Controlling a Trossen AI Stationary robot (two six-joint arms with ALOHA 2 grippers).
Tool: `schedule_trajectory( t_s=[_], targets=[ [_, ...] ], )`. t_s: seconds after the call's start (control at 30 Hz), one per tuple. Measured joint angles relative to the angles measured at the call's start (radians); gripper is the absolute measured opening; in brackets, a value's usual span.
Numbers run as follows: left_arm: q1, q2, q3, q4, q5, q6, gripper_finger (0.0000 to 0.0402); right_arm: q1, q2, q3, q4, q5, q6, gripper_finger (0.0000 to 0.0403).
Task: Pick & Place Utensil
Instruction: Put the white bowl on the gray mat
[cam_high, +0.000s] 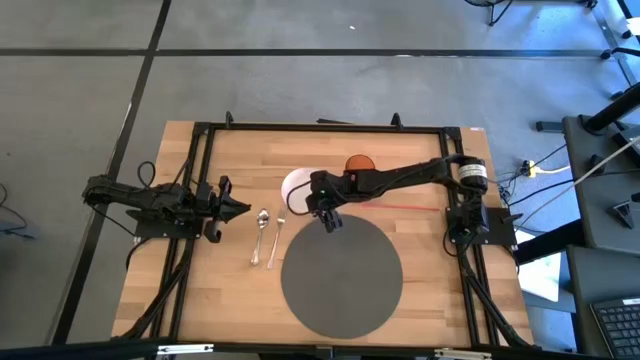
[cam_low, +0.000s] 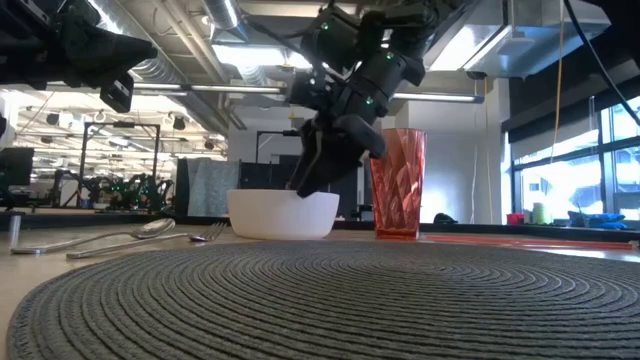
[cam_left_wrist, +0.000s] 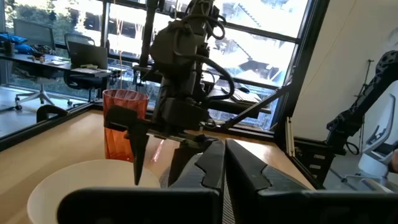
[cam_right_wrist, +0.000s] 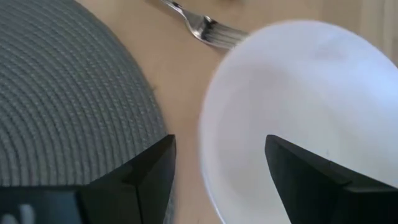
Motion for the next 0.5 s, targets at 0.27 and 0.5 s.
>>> schedule_trajectory(
  t_s=[0.27, 0.5],
  targets=[
    [0.0, 0.0, 0.0, 0.0, 0.0, -0.003, 0.0007, -0.021, 0.03, -0.001, -0.003, 0.0, 0.025, 0.0244],
    [0.0, 0.0, 0.0, 0.026, -0.044, -0.002, 0.0006, -0.021, 0.039, -0.001, -0.008, 0.0, 0.021, 0.0239]
  ],
)
